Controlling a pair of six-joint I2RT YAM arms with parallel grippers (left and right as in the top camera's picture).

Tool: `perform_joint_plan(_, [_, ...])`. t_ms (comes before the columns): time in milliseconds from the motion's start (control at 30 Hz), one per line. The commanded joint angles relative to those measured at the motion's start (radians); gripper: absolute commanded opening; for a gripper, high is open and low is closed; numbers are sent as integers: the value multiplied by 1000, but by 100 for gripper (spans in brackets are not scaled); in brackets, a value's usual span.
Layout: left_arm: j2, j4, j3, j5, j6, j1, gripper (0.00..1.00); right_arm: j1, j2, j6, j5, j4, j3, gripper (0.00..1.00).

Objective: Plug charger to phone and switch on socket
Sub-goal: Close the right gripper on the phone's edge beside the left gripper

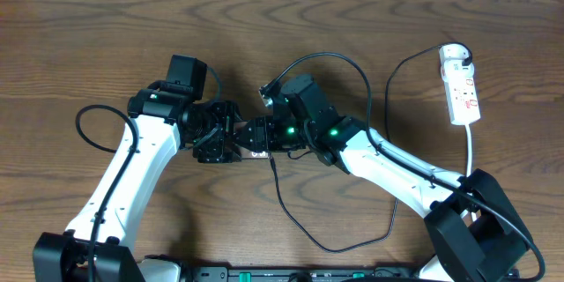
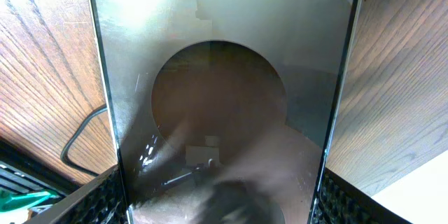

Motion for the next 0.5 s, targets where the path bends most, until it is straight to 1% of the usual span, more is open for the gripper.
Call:
perform_joint_plan(0, [-5,-2,22,21,-6,-3,7,0,5,-3,3,1,19,26])
perform_joint_plan(67, [-5,-3,22,21,-6,-3,8,0,5,-3,3,1,19,22])
perform_joint_plan(467, [-5,-2,22,21,-6,-3,7,1,5,-3,3,1,19,18])
